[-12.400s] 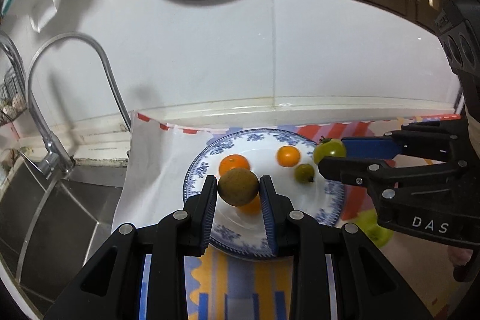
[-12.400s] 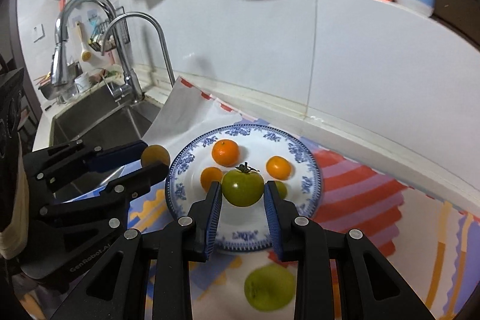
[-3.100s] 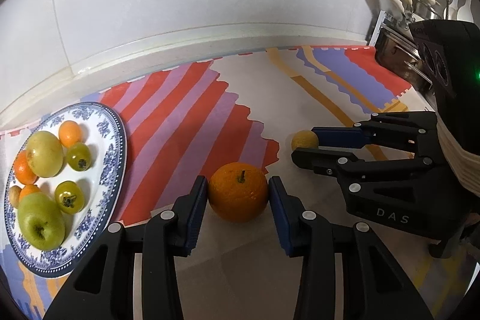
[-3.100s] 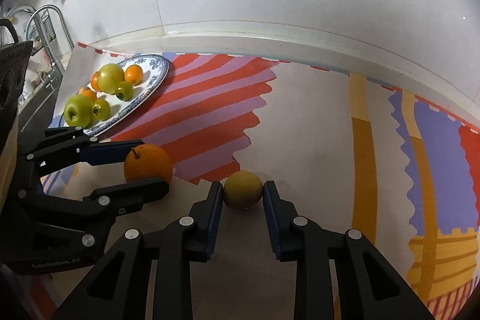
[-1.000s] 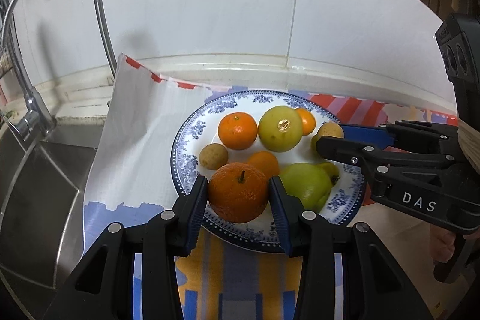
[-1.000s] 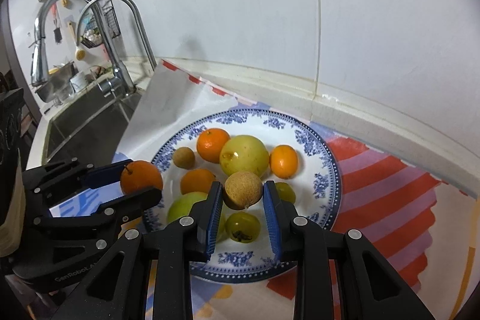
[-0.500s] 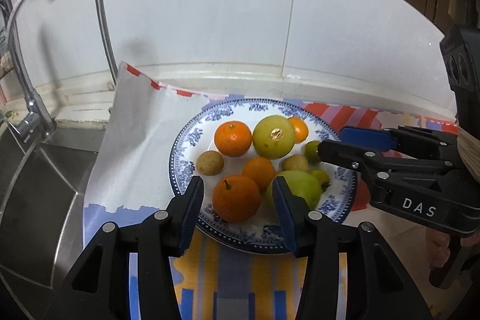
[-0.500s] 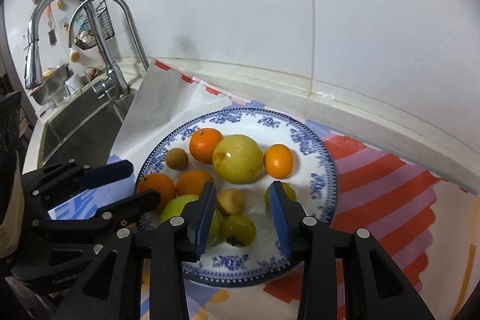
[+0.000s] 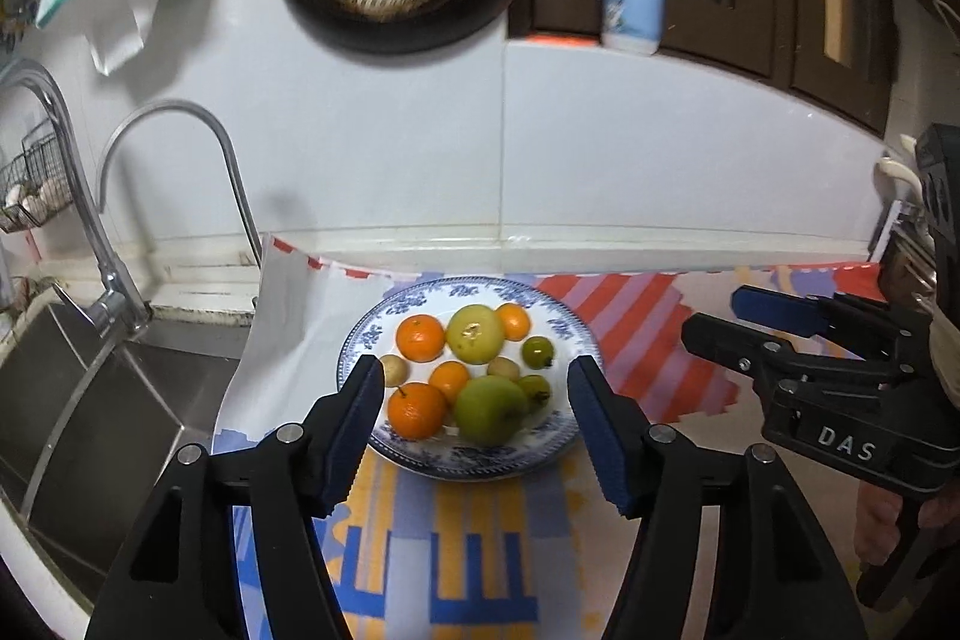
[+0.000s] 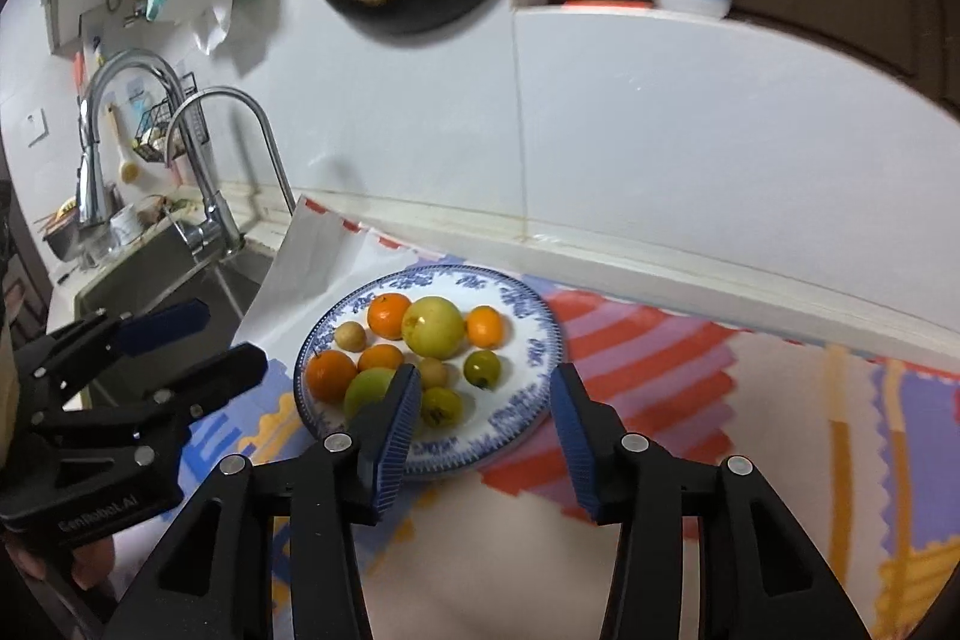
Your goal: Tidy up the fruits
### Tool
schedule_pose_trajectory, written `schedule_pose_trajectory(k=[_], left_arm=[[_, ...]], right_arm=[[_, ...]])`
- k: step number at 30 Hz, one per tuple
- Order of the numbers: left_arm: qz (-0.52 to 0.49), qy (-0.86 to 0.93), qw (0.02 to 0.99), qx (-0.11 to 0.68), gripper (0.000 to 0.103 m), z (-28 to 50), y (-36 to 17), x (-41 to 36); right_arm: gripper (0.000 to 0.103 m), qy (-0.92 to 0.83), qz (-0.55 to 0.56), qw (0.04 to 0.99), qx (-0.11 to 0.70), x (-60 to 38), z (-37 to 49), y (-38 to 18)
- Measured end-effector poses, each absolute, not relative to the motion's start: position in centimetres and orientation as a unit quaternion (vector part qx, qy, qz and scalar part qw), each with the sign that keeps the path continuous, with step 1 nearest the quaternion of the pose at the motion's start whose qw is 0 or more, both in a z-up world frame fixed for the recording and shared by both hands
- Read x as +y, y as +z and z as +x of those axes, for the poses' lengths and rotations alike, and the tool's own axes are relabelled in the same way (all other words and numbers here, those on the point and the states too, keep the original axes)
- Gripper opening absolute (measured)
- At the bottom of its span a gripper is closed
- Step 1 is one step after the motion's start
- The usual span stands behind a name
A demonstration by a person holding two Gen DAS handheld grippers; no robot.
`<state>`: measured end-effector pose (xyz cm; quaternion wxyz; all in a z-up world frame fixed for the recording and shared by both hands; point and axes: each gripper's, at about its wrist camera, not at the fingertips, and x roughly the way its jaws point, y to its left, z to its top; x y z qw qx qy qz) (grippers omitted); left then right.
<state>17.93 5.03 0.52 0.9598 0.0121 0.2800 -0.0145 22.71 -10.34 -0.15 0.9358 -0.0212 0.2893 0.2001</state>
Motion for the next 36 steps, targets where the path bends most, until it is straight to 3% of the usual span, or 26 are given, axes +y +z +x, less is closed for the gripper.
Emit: schedule_pose_trajectory(k=[2,6,9,18,24,36], left_arm=[[0.009,-0.019,0.96,0.278,0.066,16.9,0.9,4.5],[0.011,-0.024,0.962,0.271,0.07,14.6,1.6,3.5],[0.01,-0.028,0.964,0.265,0.072,12.7,2.2,2.9],[0.014,-0.036,0.967,0.251,0.083,8.2,2.9,1.3],[0.016,-0.047,0.967,0.251,0.088,6.2,3.0,0.3],[0.019,-0.055,0.968,0.242,0.1,3.1,3.8,-0.7]], right_arm=[[0.057,0.188,-0.014,0.941,0.282,-11.2,21.3,0.5],[0.059,0.161,-0.013,0.949,0.272,-12.8,18.2,1.6],[0.07,0.134,-0.009,0.954,0.267,-13.7,16.0,2.1],[0.086,0.074,0.003,0.964,0.254,-16.1,9.8,2.9],[0.091,0.035,0.005,0.971,0.238,-17.6,6.3,3.4],[0.091,0.011,0.016,0.97,0.244,-19.4,2.3,3.4]])
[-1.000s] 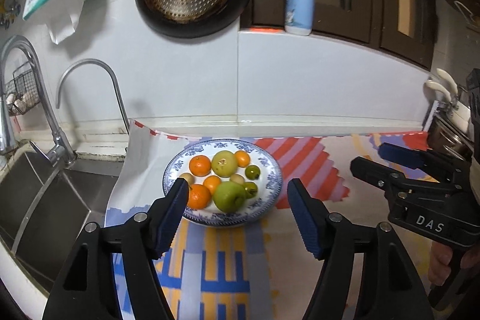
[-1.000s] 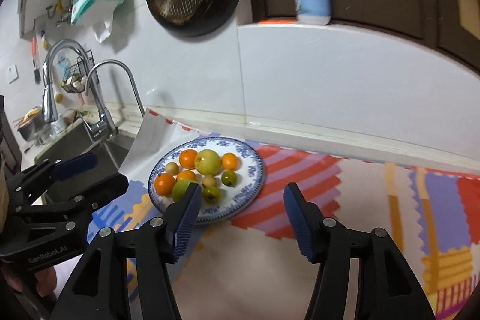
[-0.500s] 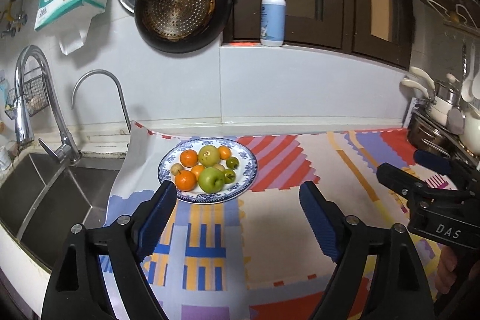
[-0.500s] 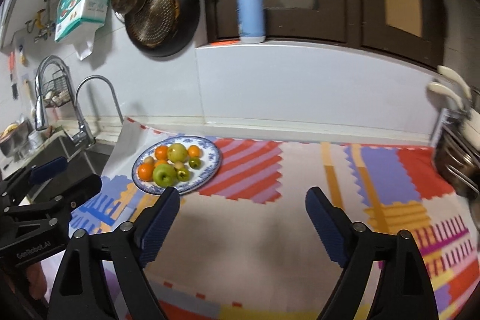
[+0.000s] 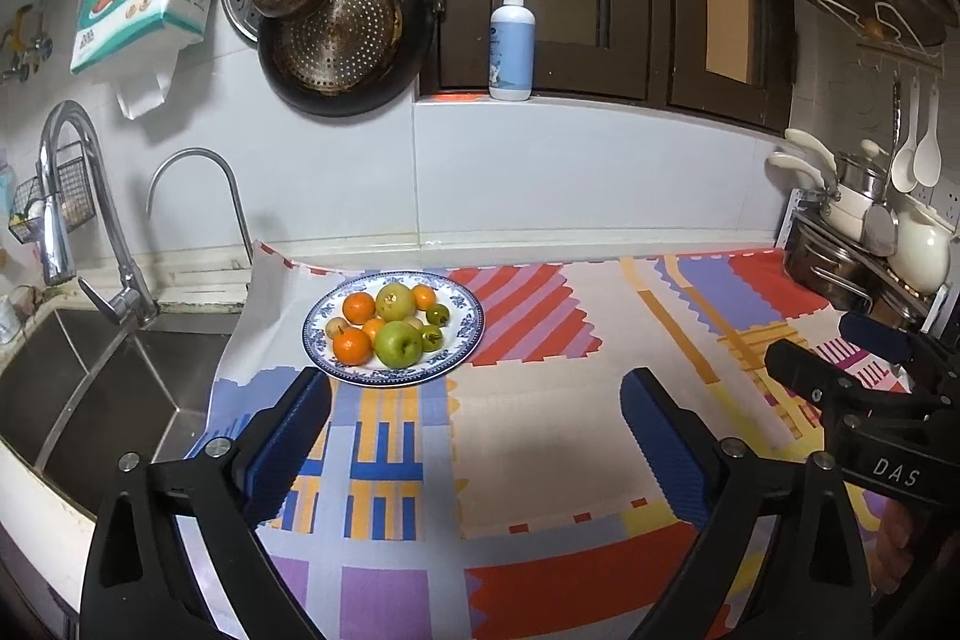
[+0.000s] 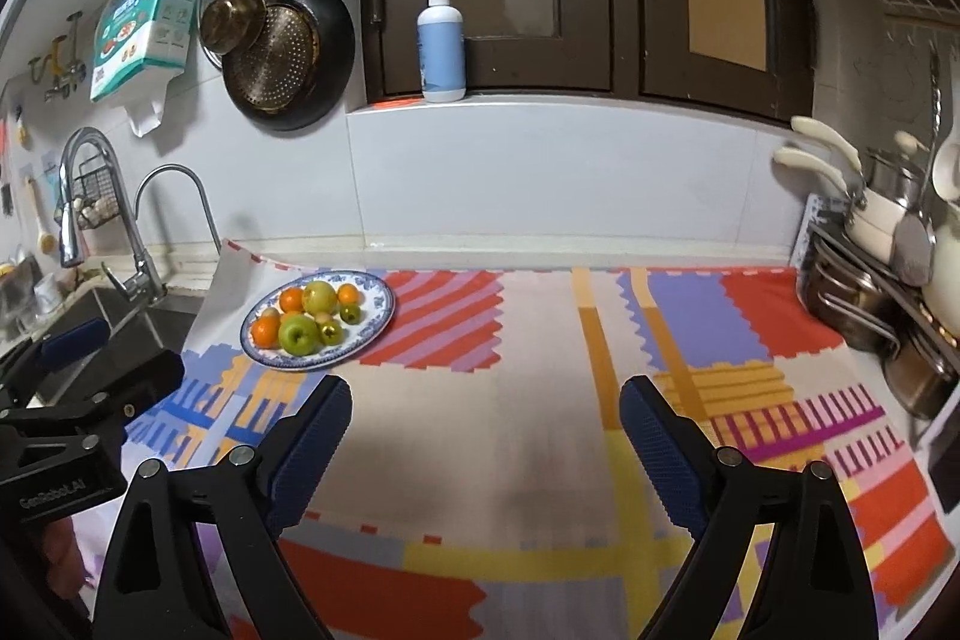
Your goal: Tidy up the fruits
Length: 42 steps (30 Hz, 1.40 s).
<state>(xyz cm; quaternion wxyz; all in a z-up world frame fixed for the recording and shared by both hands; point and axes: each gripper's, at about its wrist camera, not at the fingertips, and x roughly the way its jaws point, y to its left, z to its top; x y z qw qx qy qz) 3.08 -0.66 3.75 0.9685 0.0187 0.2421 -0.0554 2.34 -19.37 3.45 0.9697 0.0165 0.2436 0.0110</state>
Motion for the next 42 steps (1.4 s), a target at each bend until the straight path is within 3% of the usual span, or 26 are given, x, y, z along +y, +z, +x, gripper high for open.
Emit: schedule_pose_trajectory(k=[42], left_arm=[[0.009,-0.051,0.97,0.237,0.1,1.5,4.0,-0.8]], right_arm=[[0.092,0.005,0.004,0.973,0.23,-19.4,0.2,4.1]])
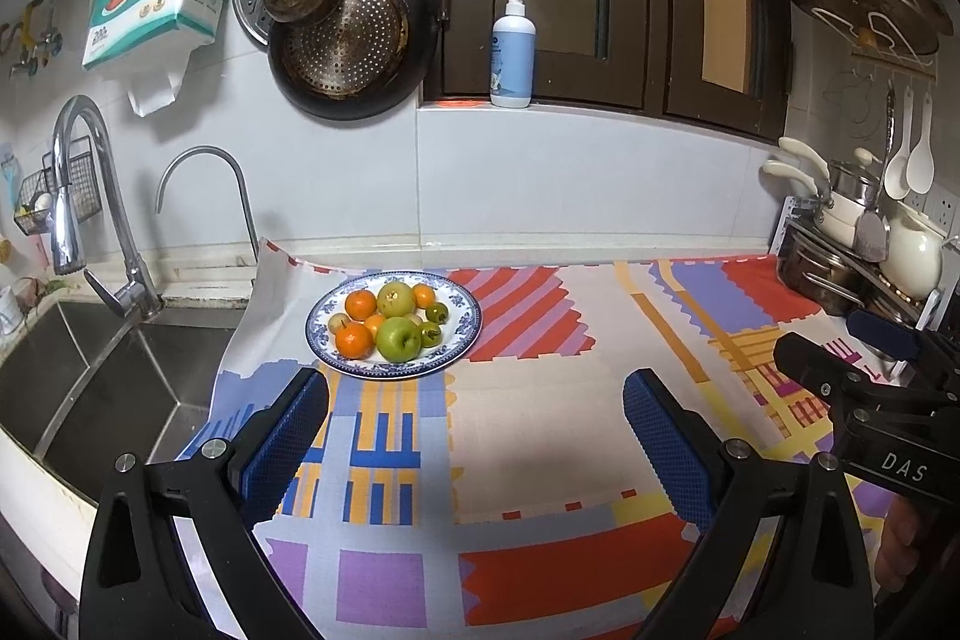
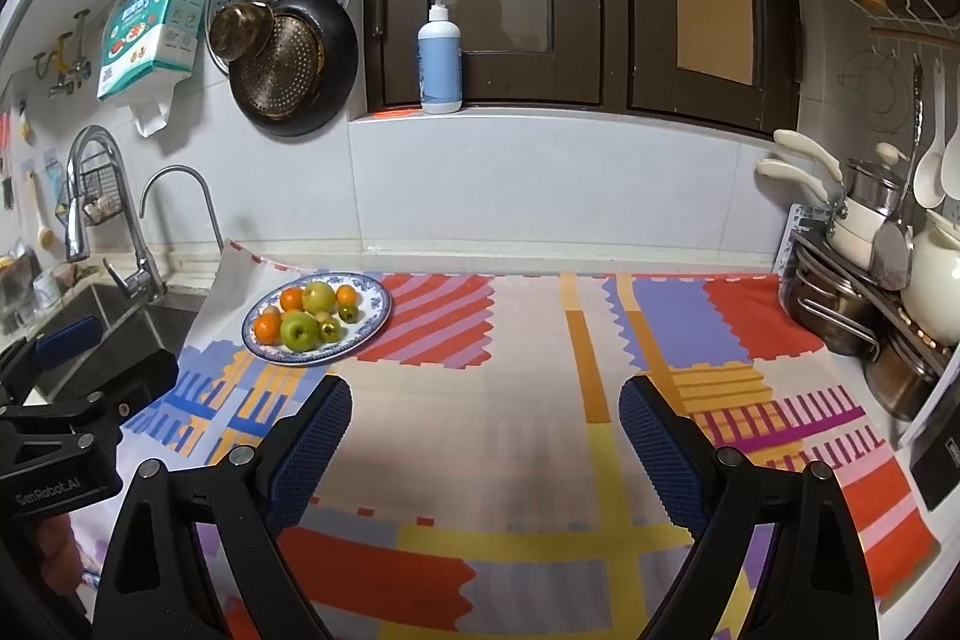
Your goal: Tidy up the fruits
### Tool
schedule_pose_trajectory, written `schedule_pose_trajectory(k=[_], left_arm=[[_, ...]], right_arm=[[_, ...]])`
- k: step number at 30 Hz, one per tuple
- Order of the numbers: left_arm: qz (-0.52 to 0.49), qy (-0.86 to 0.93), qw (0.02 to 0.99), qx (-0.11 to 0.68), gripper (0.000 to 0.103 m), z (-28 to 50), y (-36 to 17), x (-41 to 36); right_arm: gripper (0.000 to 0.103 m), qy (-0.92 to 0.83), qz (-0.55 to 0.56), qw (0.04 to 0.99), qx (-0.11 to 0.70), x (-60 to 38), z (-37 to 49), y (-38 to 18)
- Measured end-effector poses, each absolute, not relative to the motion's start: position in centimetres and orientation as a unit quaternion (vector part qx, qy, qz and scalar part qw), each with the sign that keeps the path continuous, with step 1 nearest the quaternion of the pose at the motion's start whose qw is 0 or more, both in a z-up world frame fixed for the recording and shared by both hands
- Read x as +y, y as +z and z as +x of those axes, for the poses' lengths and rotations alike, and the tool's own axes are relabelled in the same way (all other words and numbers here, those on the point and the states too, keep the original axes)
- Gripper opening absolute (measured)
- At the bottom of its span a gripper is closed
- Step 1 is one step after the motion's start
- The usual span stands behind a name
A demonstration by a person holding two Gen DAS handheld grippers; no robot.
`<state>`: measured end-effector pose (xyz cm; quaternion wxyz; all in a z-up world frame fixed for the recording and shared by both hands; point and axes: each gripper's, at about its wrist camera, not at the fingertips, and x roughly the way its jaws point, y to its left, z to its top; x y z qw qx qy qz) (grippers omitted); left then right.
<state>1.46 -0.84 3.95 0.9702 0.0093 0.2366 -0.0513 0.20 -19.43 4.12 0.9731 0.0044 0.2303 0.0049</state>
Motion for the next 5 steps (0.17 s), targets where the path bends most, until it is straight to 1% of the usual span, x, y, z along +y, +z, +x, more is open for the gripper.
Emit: schedule_pose_trajectory(k=[5], left_arm=[[0.007,-0.049,0.97,0.237,0.1,1.3,3.87,-0.74]], right_arm=[[0.091,0.009,0.003,0.973,0.232,-19.31,0.35,4.17]])
